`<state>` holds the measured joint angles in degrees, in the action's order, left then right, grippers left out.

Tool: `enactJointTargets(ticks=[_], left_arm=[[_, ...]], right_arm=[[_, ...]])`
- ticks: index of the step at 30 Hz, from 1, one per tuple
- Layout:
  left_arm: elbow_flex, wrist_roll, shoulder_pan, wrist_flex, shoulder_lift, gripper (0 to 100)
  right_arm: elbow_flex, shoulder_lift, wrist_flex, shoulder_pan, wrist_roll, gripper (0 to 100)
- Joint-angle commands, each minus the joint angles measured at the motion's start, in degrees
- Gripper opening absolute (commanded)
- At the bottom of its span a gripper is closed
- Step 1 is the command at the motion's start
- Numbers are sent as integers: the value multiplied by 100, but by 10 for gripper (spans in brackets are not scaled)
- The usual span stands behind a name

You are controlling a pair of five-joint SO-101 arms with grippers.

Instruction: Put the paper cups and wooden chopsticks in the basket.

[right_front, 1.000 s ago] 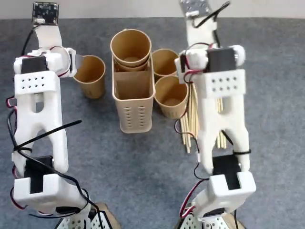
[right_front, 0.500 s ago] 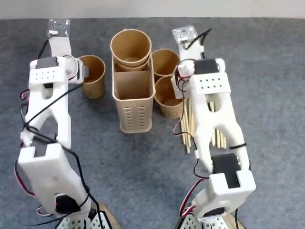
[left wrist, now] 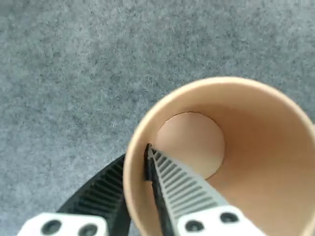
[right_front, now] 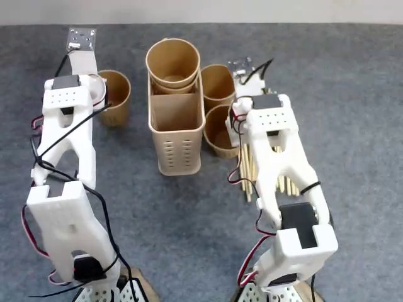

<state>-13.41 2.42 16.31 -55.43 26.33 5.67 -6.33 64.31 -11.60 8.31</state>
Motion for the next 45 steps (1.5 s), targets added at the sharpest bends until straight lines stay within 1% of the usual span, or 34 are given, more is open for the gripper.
enactJointTargets(ticks=[1, 5, 7, 10, 14, 17, 21, 24, 27, 30, 33, 37, 39, 43, 45], left_arm=[[-505, 211, 92, -501, -286, 5], [-1437, 264, 268, -1354, -655, 5], [-2088, 264, 303, -1908, -875, 5], [-3169, 264, 259, -2787, -1200, 5], [-4760, 273, -224, -3895, -1675, 5], [-5789, 273, -963, -4475, -2044, 5], [-5982, 273, -2097, -4536, -2316, 5], [-5763, 264, -2607, -4448, -2088, 5], [-5455, 246, -2659, -4026, -1666, 5], [-5288, 246, -2501, -3710, -1191, 5], [-5279, 246, -2387, -3622, -822, 5], [-5279, 246, -2396, -3640, -593, 13], [-5270, 246, -2404, -3648, -567, 57], [-5253, 246, -2360, -3648, -558, 197], [-5279, 246, -2237, -3648, -558, 216]], right_arm=[[-22, 66, 330, 198, 35, 3], [-822, 356, 1112, 497, 35, 4], [-1341, 620, 1604, 664, 53, 4], [-2264, 1103, 2316, 708, 62, 4], [-3530, 1692, 3196, 523, 62, 4], [-4233, 2009, 3626, 374, 26, 4], [-4462, 2273, 3644, 268, 18, 4], [-4462, 2299, 3644, 268, 26, 4], [-4462, 2334, 3653, 268, 44, 4], [-4462, 2343, 3653, 268, 62, 4], [-4479, 2343, 3653, 268, 62, 4], [-4514, 2299, 3582, 259, 44, 4], [-4497, 2299, 3354, 251, 26, 4], [-4470, 2299, 3029, -48, 26, 4], [-4488, 2299, 2993, -277, 26, 4]])
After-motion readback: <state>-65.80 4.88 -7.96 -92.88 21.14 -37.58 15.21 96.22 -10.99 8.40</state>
